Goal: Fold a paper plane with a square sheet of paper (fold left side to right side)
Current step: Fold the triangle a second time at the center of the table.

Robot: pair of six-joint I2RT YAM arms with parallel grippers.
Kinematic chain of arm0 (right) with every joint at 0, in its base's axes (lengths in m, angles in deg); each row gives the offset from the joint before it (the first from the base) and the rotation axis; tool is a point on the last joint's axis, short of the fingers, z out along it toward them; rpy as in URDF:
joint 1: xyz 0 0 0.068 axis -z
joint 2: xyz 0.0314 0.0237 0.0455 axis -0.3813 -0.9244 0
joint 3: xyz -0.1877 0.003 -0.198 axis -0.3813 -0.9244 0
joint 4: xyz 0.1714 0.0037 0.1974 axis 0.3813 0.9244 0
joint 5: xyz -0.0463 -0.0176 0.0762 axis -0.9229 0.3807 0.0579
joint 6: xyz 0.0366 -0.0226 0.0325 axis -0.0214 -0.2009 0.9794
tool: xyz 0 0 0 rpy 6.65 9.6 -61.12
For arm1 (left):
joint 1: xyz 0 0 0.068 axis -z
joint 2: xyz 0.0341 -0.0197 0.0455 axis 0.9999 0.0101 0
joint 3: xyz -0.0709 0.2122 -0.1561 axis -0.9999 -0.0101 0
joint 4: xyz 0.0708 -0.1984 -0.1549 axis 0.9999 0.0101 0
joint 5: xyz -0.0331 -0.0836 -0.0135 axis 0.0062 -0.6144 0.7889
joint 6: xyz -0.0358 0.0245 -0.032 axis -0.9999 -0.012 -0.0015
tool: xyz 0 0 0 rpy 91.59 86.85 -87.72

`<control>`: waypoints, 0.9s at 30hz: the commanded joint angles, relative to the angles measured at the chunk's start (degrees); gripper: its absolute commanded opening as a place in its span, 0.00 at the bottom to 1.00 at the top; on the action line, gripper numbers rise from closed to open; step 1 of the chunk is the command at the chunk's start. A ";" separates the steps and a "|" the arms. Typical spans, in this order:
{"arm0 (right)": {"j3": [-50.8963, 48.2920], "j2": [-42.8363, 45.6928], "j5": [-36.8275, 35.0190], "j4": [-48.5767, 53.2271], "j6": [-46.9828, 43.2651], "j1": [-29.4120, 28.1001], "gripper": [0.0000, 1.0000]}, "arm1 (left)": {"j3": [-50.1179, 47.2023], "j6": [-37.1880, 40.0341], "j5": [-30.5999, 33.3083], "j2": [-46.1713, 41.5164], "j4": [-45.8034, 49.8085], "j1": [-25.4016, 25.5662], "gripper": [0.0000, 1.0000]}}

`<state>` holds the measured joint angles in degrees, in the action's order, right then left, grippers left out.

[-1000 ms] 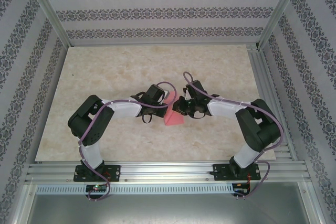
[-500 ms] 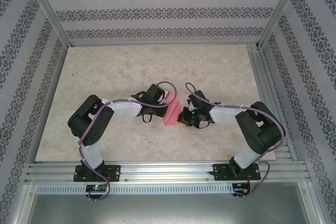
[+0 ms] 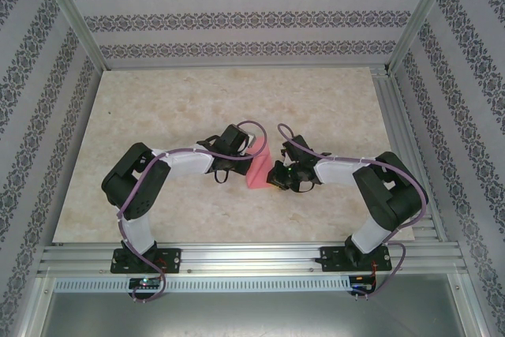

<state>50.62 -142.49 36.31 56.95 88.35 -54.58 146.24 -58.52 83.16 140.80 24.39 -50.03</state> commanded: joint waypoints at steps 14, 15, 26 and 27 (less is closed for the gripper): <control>0.40 -2.35 -3.25 3.41 -1.51 -0.46 0.11 | 1.96 1.24 0.90 0.41 0.40 -0.55 0.04; 0.38 -2.25 -3.28 3.39 -1.63 -0.43 0.11 | 1.98 1.11 0.75 0.50 0.34 -0.55 0.04; 0.73 -2.16 -3.33 3.64 -1.78 -0.40 0.11 | 0.80 0.34 0.01 1.13 -0.45 -0.55 0.04; 0.69 -2.16 -3.33 3.59 -1.77 -0.43 0.11 | 0.72 0.26 -0.15 1.10 -0.58 -0.55 0.04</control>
<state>51.25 -142.89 36.31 57.56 87.93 -54.58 146.72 -58.21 83.70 140.86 24.61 -50.03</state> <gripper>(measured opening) 0.111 0.067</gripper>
